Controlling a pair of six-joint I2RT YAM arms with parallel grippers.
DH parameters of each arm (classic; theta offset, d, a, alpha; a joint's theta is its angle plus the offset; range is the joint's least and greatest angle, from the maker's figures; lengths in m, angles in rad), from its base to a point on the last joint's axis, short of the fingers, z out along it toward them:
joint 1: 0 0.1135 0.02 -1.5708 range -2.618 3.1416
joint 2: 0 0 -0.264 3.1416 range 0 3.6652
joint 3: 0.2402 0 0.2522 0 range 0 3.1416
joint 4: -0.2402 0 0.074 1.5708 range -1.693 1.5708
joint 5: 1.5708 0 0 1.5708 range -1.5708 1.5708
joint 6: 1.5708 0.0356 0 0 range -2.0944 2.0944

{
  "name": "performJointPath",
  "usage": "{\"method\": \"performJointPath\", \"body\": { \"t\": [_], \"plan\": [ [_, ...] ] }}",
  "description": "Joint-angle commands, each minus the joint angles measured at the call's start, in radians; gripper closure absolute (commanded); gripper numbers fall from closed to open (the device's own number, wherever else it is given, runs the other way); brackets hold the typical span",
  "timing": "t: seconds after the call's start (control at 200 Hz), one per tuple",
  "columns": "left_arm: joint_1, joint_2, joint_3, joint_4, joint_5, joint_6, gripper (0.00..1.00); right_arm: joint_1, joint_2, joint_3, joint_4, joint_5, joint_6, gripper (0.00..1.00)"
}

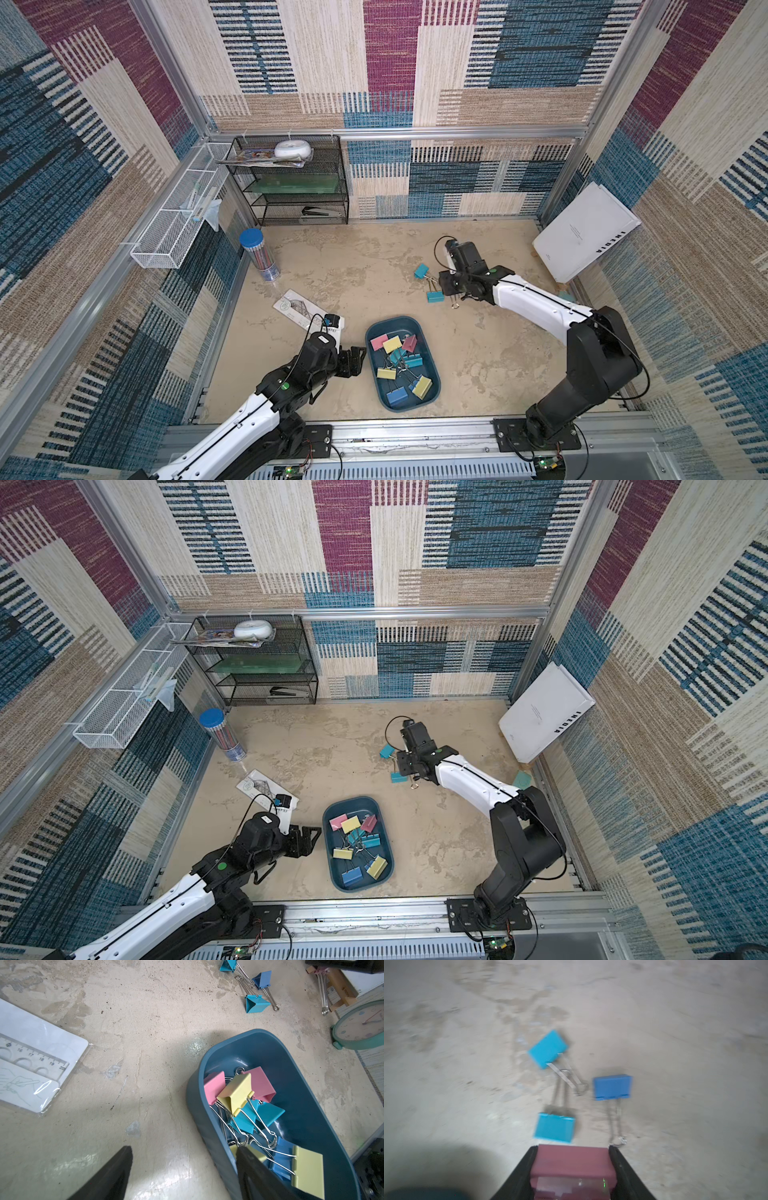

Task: Put the binder clips in the storage box
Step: Pick up the binder clip at the center of the board, then place the binder clip in the storage box.

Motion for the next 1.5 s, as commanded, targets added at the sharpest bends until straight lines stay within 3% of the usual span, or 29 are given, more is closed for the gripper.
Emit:
{"method": "performJointPath", "body": {
  "t": [0.0, 0.265, 0.656, 1.032, 1.197, 1.357, 1.427, 1.493],
  "plan": [
    [0.000, 0.000, 0.003, 0.015, 0.000, 0.009, 0.18, 0.133, -0.030, -0.030, 0.014, -0.099, -0.118, 0.60],
    [0.000, 0.001, 0.001, 0.016, 0.001, 0.009, 0.18, 0.348, -0.078, -0.136, 0.124, -0.155, -0.111, 0.58],
    [0.000, 0.000, 0.001, 0.016, 0.001, 0.009, 0.18, 0.481, -0.044, -0.214, 0.261, -0.164, -0.125, 0.56],
    [0.000, 0.001, -0.001, 0.018, -0.001, 0.009, 0.18, 0.502, 0.067, -0.169, 0.306, -0.189, -0.183, 0.50],
    [0.000, 0.001, -0.001, 0.018, 0.000, 0.009, 0.18, 0.502, 0.064, -0.172, 0.308, -0.159, -0.189, 0.29],
    [0.000, 0.003, 0.000, 0.021, 0.000, 0.011, 0.18, 0.474, -0.076, -0.238, 0.332, -0.098, -0.176, 0.16],
    [0.000, 0.002, -0.001, 0.018, 0.001, 0.009, 0.18, 0.427, -0.129, -0.242, 0.309, -0.002, -0.139, 0.15],
    [0.000, 0.001, -0.001, 0.018, 0.001, 0.009, 0.18, 0.315, -0.155, -0.228, 0.270, 0.034, -0.098, 0.11]
  ]
}}
